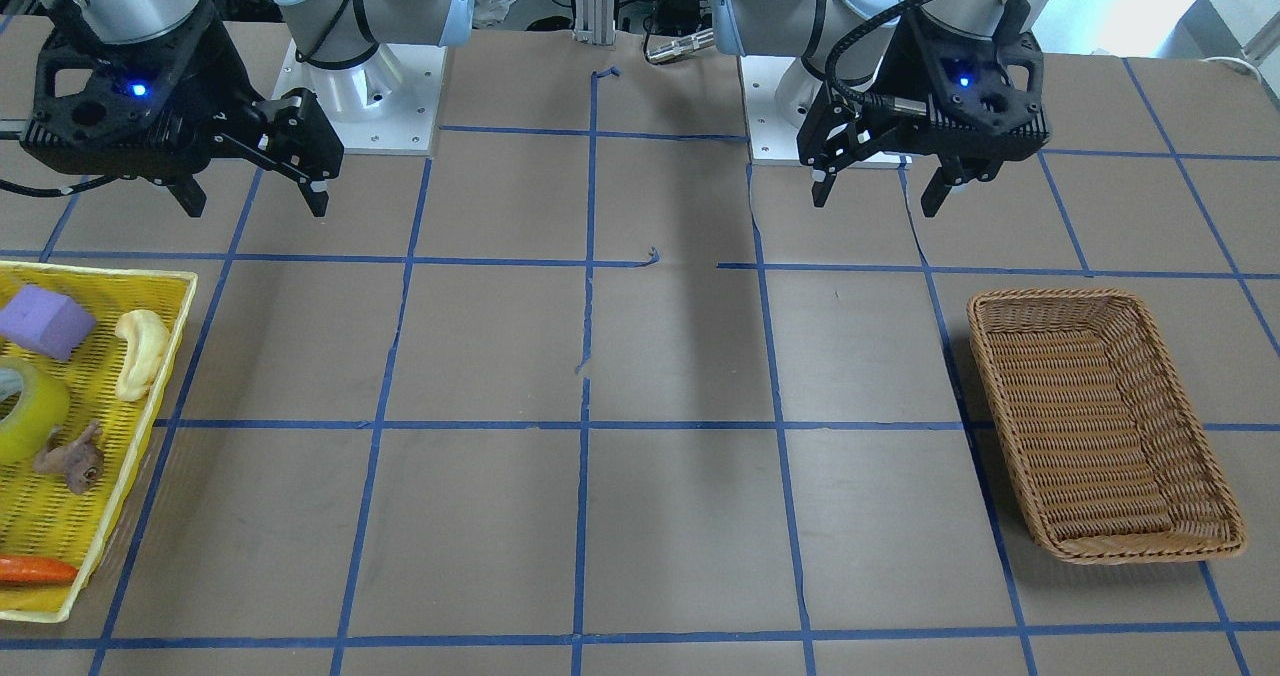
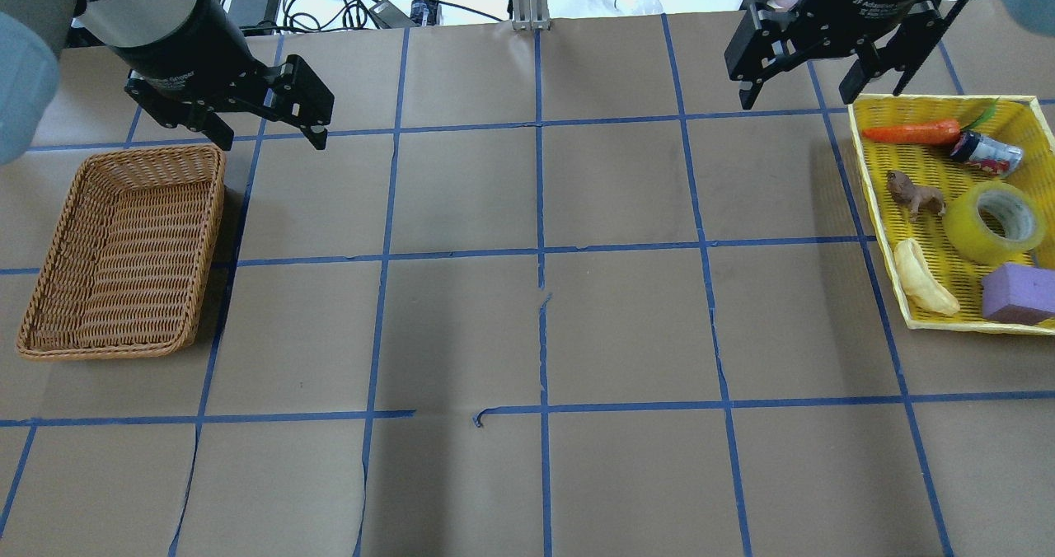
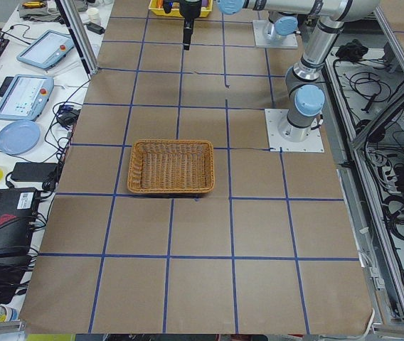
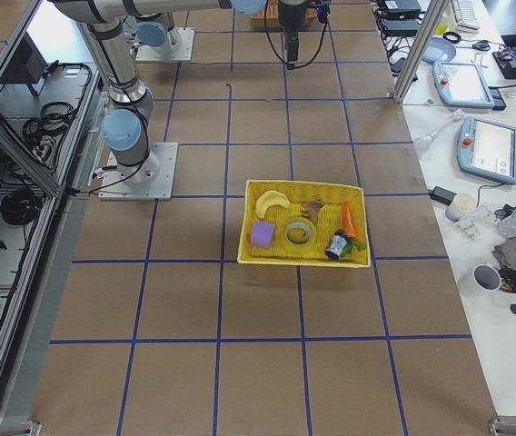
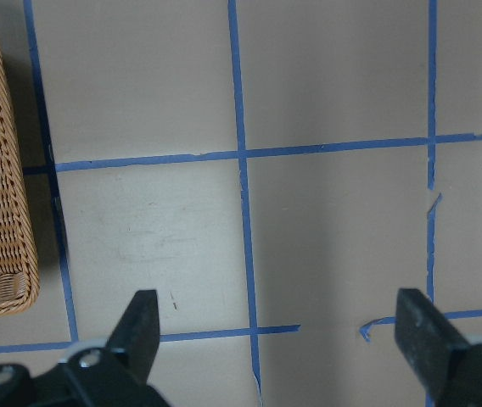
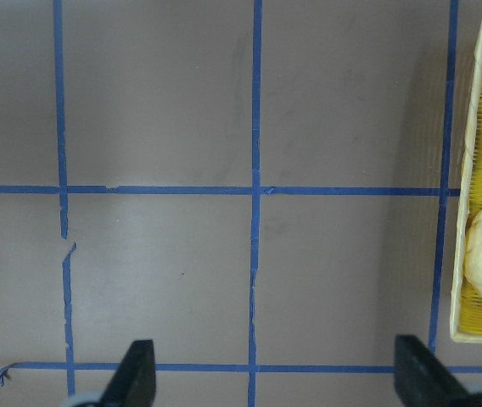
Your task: Transfer tape with both arms
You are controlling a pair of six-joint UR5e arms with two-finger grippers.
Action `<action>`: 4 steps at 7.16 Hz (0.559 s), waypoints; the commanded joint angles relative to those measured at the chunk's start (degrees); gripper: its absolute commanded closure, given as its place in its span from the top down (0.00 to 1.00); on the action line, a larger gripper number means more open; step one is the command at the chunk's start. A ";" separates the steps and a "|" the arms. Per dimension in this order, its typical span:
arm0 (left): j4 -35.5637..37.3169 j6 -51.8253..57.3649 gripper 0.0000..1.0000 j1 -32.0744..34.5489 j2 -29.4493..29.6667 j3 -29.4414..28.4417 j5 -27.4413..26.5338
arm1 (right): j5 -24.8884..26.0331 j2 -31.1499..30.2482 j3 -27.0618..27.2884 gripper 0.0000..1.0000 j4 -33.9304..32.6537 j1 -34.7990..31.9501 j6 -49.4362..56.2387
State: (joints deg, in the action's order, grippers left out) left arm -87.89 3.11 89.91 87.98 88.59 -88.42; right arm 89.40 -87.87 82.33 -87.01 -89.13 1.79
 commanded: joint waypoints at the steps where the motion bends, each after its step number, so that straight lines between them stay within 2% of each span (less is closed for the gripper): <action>1: 0.00 0.14 1.00 0.00 0.00 0.09 0.00 | -0.54 -0.02 0.28 1.00 -0.27 -0.08 -0.39; 4: 0.00 -0.12 1.00 0.00 0.00 0.09 0.00 | -0.19 -0.02 0.37 1.00 -0.18 -0.08 -0.12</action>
State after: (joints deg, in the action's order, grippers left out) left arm -87.89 3.08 89.91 87.98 88.68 -88.42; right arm 88.87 -87.89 82.65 -87.25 -89.21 1.58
